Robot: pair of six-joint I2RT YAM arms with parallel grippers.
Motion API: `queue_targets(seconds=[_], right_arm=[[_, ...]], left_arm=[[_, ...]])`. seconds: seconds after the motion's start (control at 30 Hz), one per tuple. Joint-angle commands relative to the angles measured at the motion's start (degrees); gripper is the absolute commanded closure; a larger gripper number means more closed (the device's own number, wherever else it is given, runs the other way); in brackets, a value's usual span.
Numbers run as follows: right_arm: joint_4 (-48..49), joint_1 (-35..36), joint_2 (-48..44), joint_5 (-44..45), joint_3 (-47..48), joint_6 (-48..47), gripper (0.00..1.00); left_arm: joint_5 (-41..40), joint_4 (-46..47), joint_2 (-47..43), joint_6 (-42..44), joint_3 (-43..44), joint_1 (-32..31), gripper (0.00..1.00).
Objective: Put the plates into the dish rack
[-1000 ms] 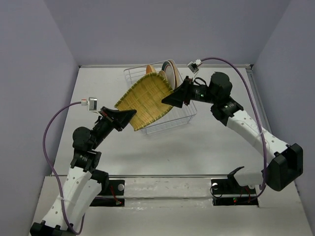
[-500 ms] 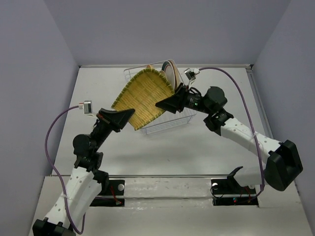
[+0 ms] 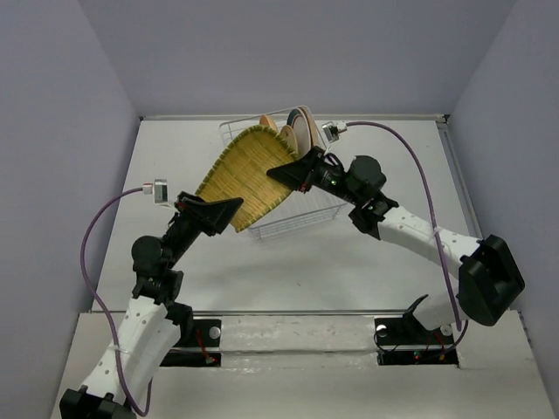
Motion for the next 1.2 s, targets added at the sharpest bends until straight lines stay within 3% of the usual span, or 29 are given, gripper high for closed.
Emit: queue_targets(seconds=[0.0, 0.07, 0.1, 0.13, 0.17, 0.33, 0.57, 0.73, 0.9, 1.17], right_arm=[[-10.63, 3.14, -3.13, 8.92, 9.02, -3.82, 0.93], [-20.55, 4.01, -3.58, 20.41, 13.33, -6.99, 0.93], [-30.00, 5.50, -3.14, 25.15, 15.71, -10.23, 0.93], [-33.49, 6.21, -2.53, 33.46, 20.08, -11.13, 0.93], [-35.61, 6.22, -1.91, 35.81, 21.52, -11.92, 0.93], [-45.29, 11.13, 4.92, 53.01, 32.66, -15.09, 0.93], [-51.79, 14.65, 19.87, 72.37, 50.60, -23.17, 0.93], [-54.70, 15.97, 34.02, 84.93, 71.69, -35.64, 0.93], [-54.00, 15.97, 46.51, 89.79, 85.05, -46.10, 0.93], [-46.36, 15.97, 54.34, 90.76, 88.41, -55.96, 0.93]], left_arm=[[5.69, -7.12, -1.43, 7.90, 7.29, -0.55, 0.20], [0.97, -21.39, -2.75, 14.95, 10.73, -0.46, 0.04], [-1.58, -26.62, -3.10, 18.56, 14.40, -0.46, 0.01], [-4.48, -30.94, -3.63, 21.98, 16.01, -0.38, 0.01], [-9.73, -38.12, -3.80, 27.15, 17.33, -0.46, 0.01], [-20.05, -50.48, -5.03, 33.70, 20.94, -0.46, 0.01], [-30.60, -55.51, -8.73, 37.66, 20.24, -0.46, 0.01], [-31.93, -54.72, -9.52, 39.07, 19.01, -1.60, 0.01], [-32.72, -54.71, -10.57, 38.98, 18.75, -3.01, 0.01], [-31.93, -54.36, -11.63, 38.54, 18.31, -4.15, 0.01]])
